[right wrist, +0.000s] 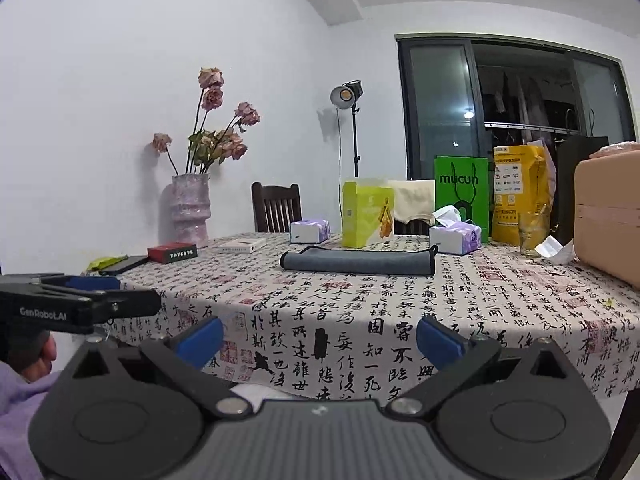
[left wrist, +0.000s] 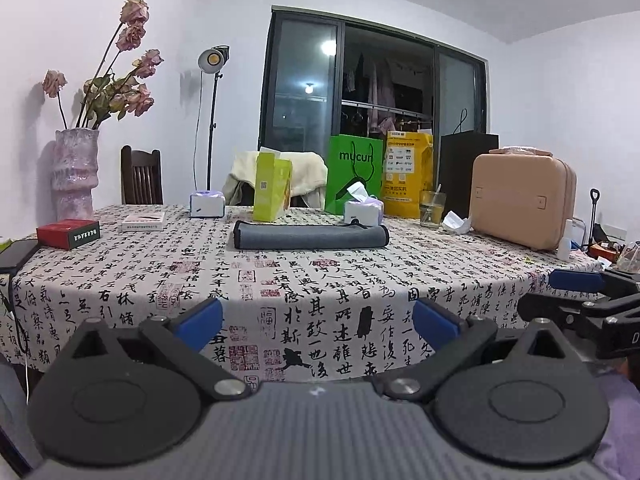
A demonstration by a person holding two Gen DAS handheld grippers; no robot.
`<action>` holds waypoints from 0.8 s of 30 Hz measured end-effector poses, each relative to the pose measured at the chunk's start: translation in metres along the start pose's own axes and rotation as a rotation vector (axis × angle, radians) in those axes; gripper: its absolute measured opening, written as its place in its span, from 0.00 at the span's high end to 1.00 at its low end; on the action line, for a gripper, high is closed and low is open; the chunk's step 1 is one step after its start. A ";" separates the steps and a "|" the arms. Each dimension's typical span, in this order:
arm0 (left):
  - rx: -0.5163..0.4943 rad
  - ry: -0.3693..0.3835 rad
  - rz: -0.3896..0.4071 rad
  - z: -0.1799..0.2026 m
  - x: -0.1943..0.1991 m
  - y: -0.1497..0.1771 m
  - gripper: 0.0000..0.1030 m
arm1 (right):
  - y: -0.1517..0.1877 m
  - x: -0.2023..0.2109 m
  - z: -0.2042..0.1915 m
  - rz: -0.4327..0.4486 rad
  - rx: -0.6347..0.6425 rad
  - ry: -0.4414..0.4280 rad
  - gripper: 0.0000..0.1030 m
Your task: Fold towel
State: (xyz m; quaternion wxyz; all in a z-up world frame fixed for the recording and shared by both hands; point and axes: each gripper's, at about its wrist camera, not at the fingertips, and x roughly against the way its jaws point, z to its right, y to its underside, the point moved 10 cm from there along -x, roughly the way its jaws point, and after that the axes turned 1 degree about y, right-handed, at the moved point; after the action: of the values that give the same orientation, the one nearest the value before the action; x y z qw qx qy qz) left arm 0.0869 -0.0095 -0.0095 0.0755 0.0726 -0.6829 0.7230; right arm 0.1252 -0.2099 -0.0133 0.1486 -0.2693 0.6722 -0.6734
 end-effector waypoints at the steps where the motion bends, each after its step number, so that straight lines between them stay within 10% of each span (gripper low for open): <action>1: -0.002 0.000 0.001 0.000 0.001 0.001 0.00 | -0.001 0.001 0.000 0.006 -0.001 0.003 0.00; 24: -0.020 0.010 0.002 0.002 0.001 0.002 0.00 | 0.002 -0.001 0.002 0.013 -0.022 0.003 0.00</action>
State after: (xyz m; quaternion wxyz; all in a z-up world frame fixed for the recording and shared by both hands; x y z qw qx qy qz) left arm 0.0853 -0.0120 -0.0113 0.0789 0.0675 -0.6898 0.7165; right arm 0.1273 -0.2112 -0.0159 0.1487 -0.2656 0.6815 -0.6655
